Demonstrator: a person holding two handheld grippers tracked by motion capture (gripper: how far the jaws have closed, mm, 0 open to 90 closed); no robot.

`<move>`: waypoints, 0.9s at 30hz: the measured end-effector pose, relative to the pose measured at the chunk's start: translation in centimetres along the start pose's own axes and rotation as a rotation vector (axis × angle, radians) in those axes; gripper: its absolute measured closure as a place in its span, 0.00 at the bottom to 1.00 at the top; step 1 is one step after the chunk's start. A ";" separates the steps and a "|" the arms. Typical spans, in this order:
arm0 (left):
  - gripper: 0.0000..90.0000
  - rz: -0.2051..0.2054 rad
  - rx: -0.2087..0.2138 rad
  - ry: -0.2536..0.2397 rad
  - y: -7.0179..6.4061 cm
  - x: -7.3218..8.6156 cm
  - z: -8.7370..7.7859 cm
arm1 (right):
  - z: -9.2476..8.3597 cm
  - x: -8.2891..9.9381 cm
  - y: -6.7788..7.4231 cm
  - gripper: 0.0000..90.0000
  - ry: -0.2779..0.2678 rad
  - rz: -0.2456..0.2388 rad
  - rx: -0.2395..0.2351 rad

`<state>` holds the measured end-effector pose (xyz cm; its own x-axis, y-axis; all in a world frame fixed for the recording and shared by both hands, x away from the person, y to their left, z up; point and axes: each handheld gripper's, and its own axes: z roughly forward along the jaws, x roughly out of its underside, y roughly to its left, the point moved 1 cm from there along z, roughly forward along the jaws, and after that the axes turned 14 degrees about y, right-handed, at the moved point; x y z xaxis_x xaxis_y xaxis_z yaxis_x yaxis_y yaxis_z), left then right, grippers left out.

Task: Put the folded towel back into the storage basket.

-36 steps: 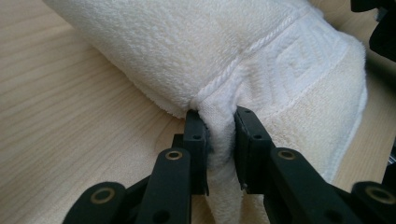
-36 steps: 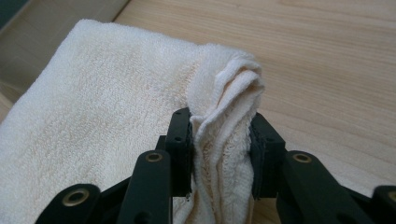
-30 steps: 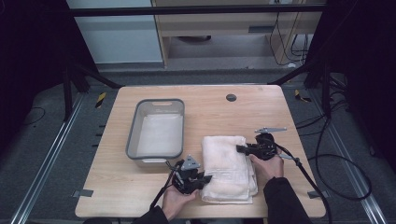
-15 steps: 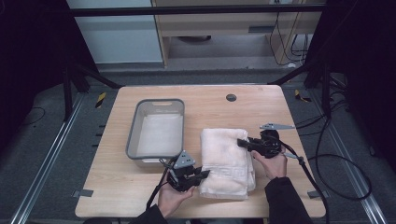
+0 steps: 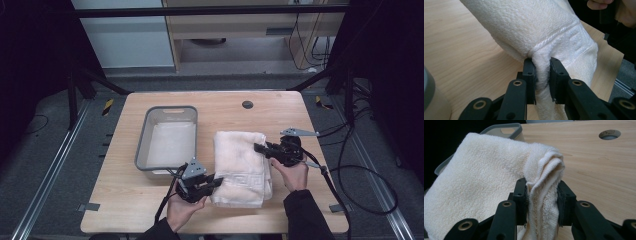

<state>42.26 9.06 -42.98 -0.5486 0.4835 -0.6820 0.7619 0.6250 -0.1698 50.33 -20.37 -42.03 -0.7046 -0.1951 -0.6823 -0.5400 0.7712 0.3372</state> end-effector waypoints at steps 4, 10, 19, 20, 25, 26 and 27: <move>0.85 0.007 -0.008 -0.019 0.0 -0.4 -0.6 | -0.3 -0.5 0.3 0.74 -0.022 -0.004 -0.003; 0.85 0.017 -0.017 -0.038 0.1 -1.2 -1.2 | -0.7 -1.3 0.7 0.74 -0.051 -0.014 0.007; 0.85 0.027 -0.040 -0.071 0.2 -2.7 -2.5 | -1.4 -2.6 0.9 0.74 -0.108 -0.014 0.005; 0.85 0.027 -0.041 -0.075 0.3 -2.9 -2.6 | -1.5 -2.8 0.9 0.74 -0.115 -0.016 0.004; 0.85 0.026 -0.053 -0.096 0.5 -3.5 -3.3 | -1.8 -3.6 1.3 0.74 -0.145 -0.021 0.005; 0.85 0.027 -0.055 -0.099 0.5 -3.6 -3.5 | -1.9 -3.8 1.4 0.74 -0.149 -0.026 0.010; 0.85 0.028 -0.059 -0.102 0.6 -3.6 -3.6 | -1.9 -3.9 1.5 0.74 -0.152 -0.028 0.012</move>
<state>43.48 9.87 -38.07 -0.4873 0.4382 -0.7553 0.7532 0.6486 -0.1097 51.41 -19.63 -37.57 -0.6109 -0.1234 -0.7821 -0.5522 0.7743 0.3092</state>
